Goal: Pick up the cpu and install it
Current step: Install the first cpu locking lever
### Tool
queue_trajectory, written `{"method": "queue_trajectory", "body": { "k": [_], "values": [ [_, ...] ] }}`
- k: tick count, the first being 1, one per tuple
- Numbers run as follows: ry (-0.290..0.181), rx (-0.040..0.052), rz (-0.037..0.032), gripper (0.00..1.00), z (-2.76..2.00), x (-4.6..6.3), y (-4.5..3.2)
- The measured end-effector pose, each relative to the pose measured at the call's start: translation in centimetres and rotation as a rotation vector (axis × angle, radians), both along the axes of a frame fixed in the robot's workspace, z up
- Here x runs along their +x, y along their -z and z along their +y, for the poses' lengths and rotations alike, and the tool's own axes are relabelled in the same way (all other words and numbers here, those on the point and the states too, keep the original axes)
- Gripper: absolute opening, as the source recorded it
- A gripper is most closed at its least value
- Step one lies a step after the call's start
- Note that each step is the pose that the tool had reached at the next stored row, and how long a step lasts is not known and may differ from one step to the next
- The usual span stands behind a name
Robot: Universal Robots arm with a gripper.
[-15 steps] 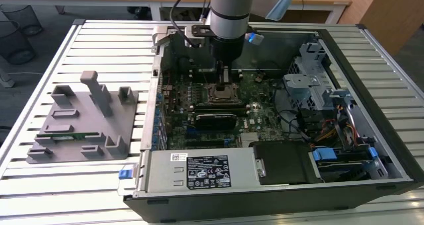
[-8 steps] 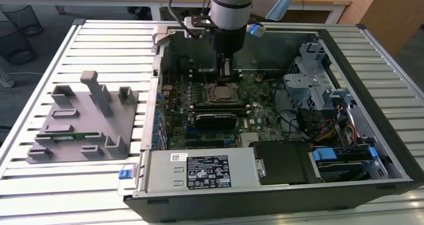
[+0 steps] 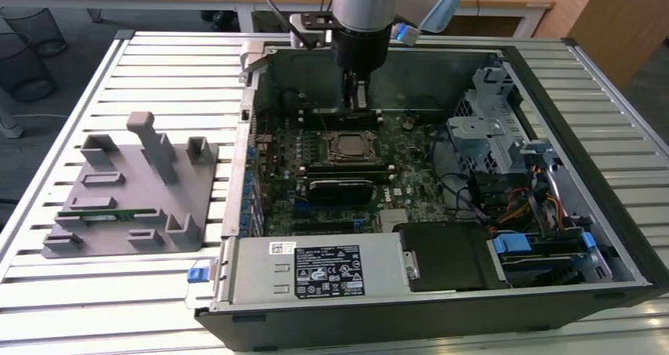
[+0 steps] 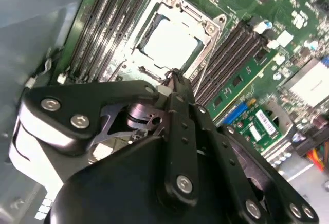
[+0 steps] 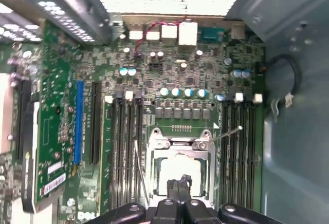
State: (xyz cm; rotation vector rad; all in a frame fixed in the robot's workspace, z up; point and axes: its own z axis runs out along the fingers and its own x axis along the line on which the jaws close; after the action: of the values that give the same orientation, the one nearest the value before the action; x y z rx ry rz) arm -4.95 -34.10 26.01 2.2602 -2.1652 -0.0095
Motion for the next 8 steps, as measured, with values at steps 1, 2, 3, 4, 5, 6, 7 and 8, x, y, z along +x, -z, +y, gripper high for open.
{"method": "queue_trajectory", "body": {
  "k": [1,2,3,4,5,6,7,8],
  "values": [
    [-0.020,0.0000,0.0000,0.11,0.00,0.00,0.00],
    [-0.038,-0.0001,0.0001,0.11,0.00,0.00,0.00],
    [-0.056,-0.0001,0.0001,0.11,0.00,0.00,0.00],
    [-0.074,-0.0002,0.0001,0.11,0.00,0.00,0.00],
    [-0.092,-0.0001,0.0001,0.11,0.00,0.00,0.00],
    [-0.109,-0.0001,0.0001,0.11,0.00,0.00,0.00],
    [-0.126,-0.0002,0.0001,0.11,0.00,0.00,0.00],
    [-0.143,-0.0002,0.0001,0.11,0.00,-0.01,0.00]
  ]
}}
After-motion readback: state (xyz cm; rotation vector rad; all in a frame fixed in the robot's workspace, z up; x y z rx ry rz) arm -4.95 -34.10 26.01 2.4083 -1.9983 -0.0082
